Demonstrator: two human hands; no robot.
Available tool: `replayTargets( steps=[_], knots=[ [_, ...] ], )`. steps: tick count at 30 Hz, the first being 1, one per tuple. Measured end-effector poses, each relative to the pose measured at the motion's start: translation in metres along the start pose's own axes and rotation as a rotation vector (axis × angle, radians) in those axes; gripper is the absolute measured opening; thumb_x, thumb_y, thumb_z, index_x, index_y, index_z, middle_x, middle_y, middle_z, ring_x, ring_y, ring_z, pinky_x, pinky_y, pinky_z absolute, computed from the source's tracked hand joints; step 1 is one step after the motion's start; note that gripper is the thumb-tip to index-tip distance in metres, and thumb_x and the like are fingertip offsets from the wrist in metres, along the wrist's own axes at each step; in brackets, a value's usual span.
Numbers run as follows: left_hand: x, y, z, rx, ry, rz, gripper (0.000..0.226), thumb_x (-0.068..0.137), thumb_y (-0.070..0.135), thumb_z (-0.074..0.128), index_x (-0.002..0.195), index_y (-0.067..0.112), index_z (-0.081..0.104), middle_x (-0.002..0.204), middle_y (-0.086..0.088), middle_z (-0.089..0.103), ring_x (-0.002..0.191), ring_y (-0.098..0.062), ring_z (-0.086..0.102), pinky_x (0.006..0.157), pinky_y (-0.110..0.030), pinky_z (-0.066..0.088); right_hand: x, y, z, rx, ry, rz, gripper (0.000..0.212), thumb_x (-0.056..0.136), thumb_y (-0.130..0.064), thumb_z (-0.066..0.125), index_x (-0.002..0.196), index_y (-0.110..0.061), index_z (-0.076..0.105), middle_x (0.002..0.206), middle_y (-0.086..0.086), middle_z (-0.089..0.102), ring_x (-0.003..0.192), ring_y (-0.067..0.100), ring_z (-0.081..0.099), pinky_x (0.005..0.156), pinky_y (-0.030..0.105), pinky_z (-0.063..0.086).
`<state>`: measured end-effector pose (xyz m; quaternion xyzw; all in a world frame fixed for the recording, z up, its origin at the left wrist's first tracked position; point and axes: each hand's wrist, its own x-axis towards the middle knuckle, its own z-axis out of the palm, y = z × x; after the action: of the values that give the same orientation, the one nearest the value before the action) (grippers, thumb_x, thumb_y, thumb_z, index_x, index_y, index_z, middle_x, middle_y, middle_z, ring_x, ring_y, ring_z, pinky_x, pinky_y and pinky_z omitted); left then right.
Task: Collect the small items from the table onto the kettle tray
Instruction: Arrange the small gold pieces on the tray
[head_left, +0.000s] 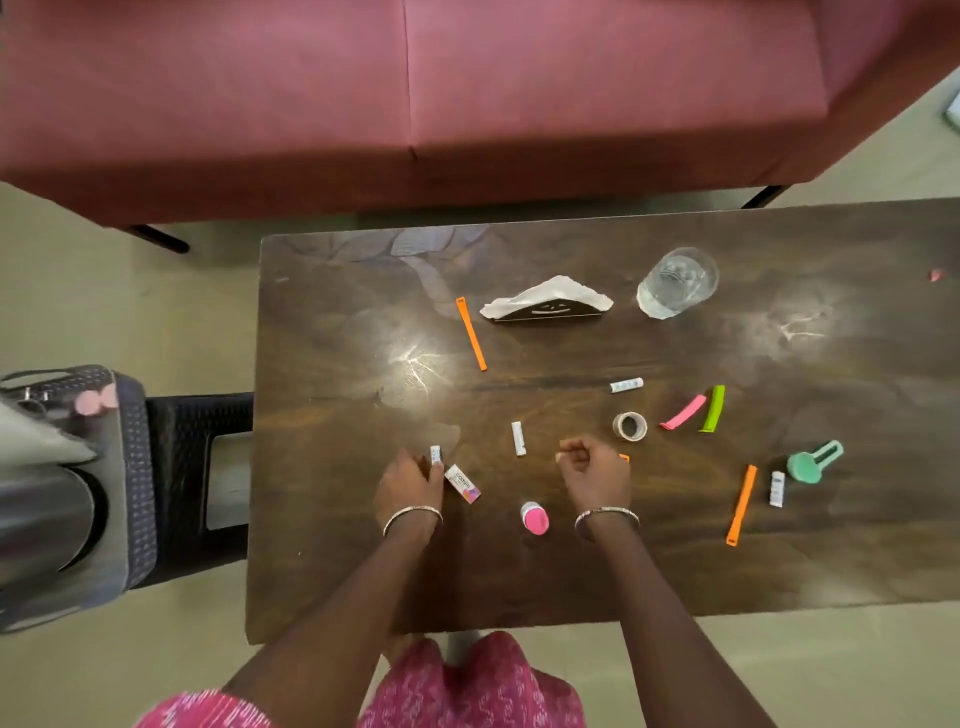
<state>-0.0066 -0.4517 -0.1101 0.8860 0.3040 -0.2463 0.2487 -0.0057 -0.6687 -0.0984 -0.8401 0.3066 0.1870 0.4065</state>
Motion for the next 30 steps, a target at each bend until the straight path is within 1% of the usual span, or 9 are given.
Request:
replayTargets(
  steps=[6,9,13,15,18,22,25,28,30],
  knots=[
    [0.016,0.005,0.014,0.001,0.062,-0.058,0.027,0.084,0.041,0.065,0.089,0.018,0.055,0.088,-0.002,0.065,0.085,-0.026,0.063,0.062,-0.03,0.039,0.03,-0.02,0.034,-0.171,-0.167,-0.024,0.024,0.077,-0.034,0.077,0.093,-0.021,0.065,0.078,-0.002,0.071,0.085,0.022,0.067,0.08,0.035,0.053],
    [0.021,0.003,0.021,0.016,0.047,-0.052,0.022,0.085,0.036,0.063,0.088,0.015,0.057,0.091,-0.004,0.064,0.085,-0.027,0.062,0.064,-0.032,0.043,0.035,-0.024,0.051,-0.278,-0.138,-0.019,0.028,0.076,-0.036,0.078,0.091,-0.02,0.061,0.089,0.003,0.072,0.089,0.025,0.066,0.076,0.034,0.053],
    [0.022,0.0,0.019,-0.018,0.069,-0.02,0.017,0.083,0.031,0.062,0.084,0.016,0.056,0.088,-0.004,0.064,0.082,-0.028,0.061,0.062,-0.03,0.039,0.036,-0.028,0.058,-0.337,-0.11,-0.032,0.016,0.081,-0.031,0.071,0.085,-0.018,0.063,0.091,0.004,0.07,0.096,0.027,0.064,0.075,0.034,0.051],
    [0.018,-0.002,0.013,-0.076,0.092,-0.006,0.015,0.082,0.028,0.062,0.083,0.017,0.053,0.08,-0.003,0.064,0.076,-0.029,0.061,0.06,-0.031,0.038,0.03,-0.027,0.055,-0.31,-0.112,-0.047,0.013,0.081,-0.027,0.068,0.085,-0.016,0.063,0.086,0.005,0.07,0.091,0.027,0.064,0.074,0.035,0.052],
    [0.008,-0.004,0.001,-0.218,0.092,0.052,0.012,0.081,0.024,0.063,0.081,0.019,0.053,0.073,0.001,0.066,0.068,-0.024,0.062,0.061,-0.033,0.047,0.016,-0.03,0.045,-0.192,-0.076,-0.052,0.015,0.079,-0.024,0.071,0.082,-0.014,0.061,0.075,0.001,0.069,0.078,0.024,0.067,0.07,0.034,0.052],
    [-0.004,-0.013,-0.022,-0.327,0.13,0.151,0.006,0.078,0.016,0.071,0.082,0.017,0.067,0.076,0.003,0.064,0.07,-0.018,0.061,0.067,-0.033,0.048,-0.006,-0.049,0.033,-0.081,-0.08,-0.115,0.019,0.075,-0.026,0.08,0.081,-0.014,0.066,0.07,-0.005,0.069,0.066,0.013,0.066,0.067,0.033,0.055],
    [-0.011,-0.02,-0.042,-0.364,0.138,0.167,0.013,0.076,0.015,0.076,0.088,0.018,0.075,0.079,0.0,0.065,0.07,-0.017,0.061,0.07,-0.033,0.05,-0.021,-0.065,0.032,-0.069,-0.08,-0.134,0.018,0.074,-0.029,0.082,0.082,-0.016,0.073,0.069,-0.005,0.07,0.063,0.009,0.065,0.065,0.029,0.054],
    [-0.017,-0.029,-0.066,-0.469,0.137,0.14,0.019,0.072,0.011,0.079,0.089,0.019,0.076,0.08,-0.001,0.067,0.069,-0.017,0.064,0.071,-0.034,0.053,-0.039,-0.081,0.041,-0.001,-0.106,-0.157,0.016,0.073,-0.021,0.083,0.084,-0.013,0.075,0.065,-0.005,0.066,0.056,0.0,0.058,0.057,0.011,0.047],
    [-0.019,-0.039,-0.083,-0.516,0.148,0.125,0.021,0.071,0.01,0.08,0.088,0.02,0.076,0.079,0.0,0.069,0.067,-0.017,0.064,0.069,-0.035,0.055,-0.053,-0.094,0.054,0.038,-0.115,-0.185,0.015,0.072,-0.015,0.083,0.084,-0.01,0.075,0.066,0.0,0.067,0.055,0.0,0.056,0.055,0.006,0.042]
  ],
)
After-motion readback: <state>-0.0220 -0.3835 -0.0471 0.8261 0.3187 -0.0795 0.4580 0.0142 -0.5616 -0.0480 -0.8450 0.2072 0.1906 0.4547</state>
